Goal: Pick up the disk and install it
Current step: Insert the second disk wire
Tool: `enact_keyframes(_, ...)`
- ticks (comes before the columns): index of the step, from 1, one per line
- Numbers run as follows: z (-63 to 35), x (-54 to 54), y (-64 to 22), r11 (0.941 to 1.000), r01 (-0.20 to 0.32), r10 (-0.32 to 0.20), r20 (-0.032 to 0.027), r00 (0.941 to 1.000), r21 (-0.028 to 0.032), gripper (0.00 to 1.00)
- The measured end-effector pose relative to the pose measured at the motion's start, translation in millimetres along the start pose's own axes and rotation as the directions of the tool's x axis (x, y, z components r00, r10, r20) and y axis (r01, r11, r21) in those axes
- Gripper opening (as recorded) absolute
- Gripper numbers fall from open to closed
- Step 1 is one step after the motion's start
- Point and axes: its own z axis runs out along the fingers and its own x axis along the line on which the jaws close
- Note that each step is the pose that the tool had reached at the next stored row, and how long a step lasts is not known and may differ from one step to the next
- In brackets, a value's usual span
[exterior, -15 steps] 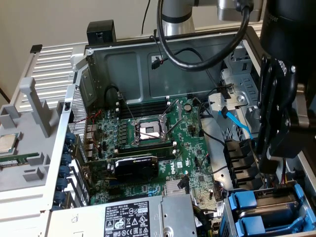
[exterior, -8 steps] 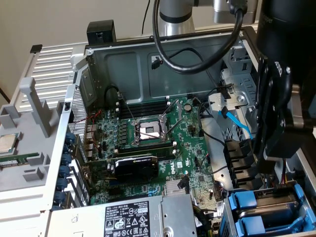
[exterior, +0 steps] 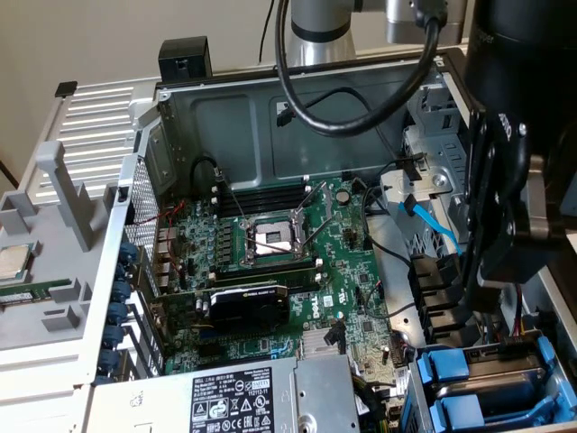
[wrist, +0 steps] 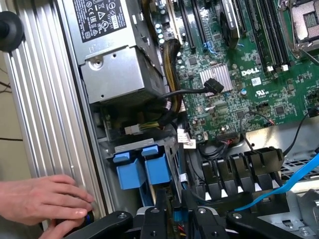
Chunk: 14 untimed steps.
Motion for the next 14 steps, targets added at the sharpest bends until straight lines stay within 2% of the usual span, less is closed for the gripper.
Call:
enact_keyframes(4,0.4,0.0,-0.1,1.0000,0.001,-0.001,0.0194,0.9998,-0.0051,0.26)
enact_keyframes(7,0.5,0.2,-1.1,1.0000,0.001,-0.001,0.0258,0.9997,-0.0068,0.26)
enact_keyframes(10,0.6,1.0,-3.0,1.0000,0.002,-0.001,0.0277,0.9996,-0.0086,0.26)
enact_keyframes(14,0.8,2.3,-3.8,0.9999,0.002,-0.001,0.0354,0.9994,-0.0113,0.26)
